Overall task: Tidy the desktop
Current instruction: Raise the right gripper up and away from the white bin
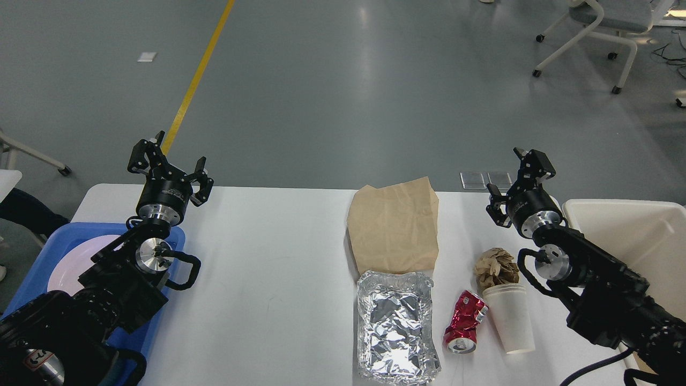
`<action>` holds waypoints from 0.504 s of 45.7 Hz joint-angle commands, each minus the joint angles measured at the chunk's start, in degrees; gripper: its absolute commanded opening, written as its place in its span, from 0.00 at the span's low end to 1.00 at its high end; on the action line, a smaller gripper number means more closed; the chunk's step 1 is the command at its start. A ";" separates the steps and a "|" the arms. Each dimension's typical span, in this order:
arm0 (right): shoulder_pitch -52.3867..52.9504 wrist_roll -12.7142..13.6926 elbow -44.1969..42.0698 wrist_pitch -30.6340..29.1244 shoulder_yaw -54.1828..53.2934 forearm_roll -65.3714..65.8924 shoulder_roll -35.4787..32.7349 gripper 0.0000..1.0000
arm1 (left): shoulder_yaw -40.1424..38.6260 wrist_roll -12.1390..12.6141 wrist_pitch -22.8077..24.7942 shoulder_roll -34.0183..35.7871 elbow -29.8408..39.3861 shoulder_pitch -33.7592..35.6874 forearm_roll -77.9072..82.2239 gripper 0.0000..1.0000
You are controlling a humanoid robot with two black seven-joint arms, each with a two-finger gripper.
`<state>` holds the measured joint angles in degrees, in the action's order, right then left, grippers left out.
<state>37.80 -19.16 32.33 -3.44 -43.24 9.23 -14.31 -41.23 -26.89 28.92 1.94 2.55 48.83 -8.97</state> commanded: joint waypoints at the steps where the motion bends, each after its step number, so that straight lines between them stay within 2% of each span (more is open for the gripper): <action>1: 0.25 -0.35 0.10 -0.34 0.09 0.00 0.42 1.00 | 0.01 0.00 0.00 0.00 0.00 0.03 0.00 0.96; 23: 3.42 -0.53 1.07 -0.52 0.61 0.18 -0.63 1.00 | 0.01 0.00 0.00 0.00 0.00 -0.05 0.00 0.96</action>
<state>40.86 -19.69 33.37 -3.94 -42.85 9.34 -14.35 -41.22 -26.89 28.92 1.94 2.55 48.84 -8.97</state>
